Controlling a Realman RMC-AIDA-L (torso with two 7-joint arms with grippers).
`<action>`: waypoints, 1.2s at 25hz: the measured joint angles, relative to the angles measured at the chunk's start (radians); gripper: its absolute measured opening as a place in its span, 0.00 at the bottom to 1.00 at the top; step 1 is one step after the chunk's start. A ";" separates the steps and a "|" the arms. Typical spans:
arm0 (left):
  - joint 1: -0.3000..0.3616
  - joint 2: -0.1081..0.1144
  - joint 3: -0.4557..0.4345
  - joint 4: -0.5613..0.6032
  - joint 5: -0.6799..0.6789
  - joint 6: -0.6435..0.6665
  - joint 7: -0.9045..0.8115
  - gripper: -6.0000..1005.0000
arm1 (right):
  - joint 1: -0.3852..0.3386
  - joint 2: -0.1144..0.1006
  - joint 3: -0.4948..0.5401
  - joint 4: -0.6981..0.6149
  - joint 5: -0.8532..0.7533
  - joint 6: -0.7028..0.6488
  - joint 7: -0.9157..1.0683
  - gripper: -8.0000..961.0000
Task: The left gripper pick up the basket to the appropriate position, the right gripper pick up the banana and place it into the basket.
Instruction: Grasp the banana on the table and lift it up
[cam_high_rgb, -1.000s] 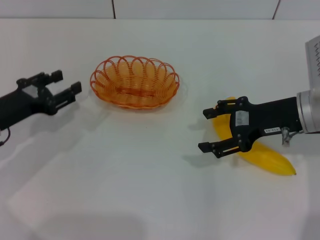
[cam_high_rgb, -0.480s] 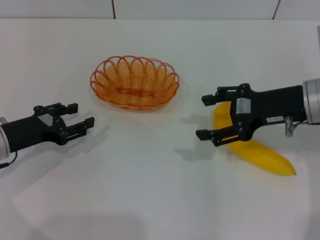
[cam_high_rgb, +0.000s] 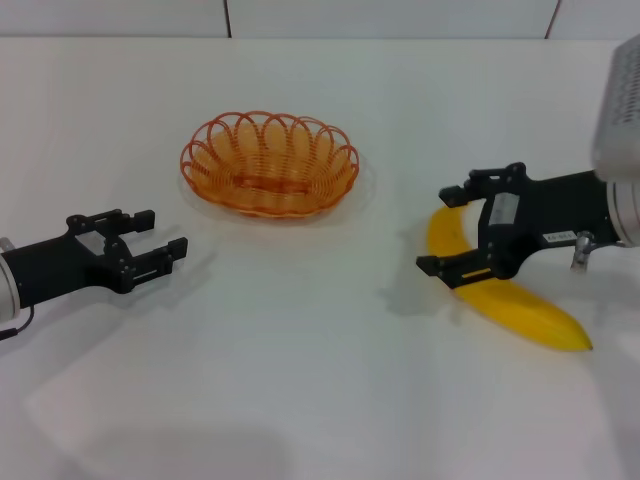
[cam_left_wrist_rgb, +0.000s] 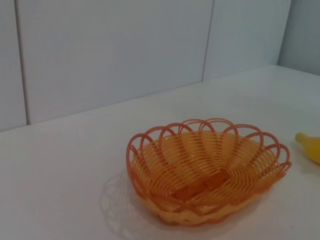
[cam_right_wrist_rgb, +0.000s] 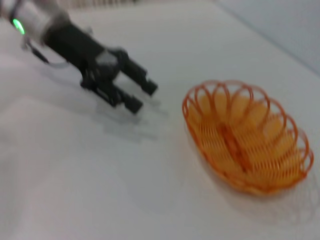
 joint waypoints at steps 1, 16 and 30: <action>0.000 0.000 0.000 -0.001 0.000 0.000 0.002 0.64 | -0.004 0.000 -0.017 -0.027 -0.040 -0.001 0.047 0.81; -0.007 0.000 0.000 -0.004 0.008 -0.005 0.013 0.64 | 0.056 -0.003 -0.154 -0.093 -0.355 -0.088 0.355 0.80; -0.018 -0.002 0.002 -0.007 0.014 -0.012 0.013 0.64 | 0.151 -0.004 -0.182 0.071 -0.399 -0.059 0.378 0.78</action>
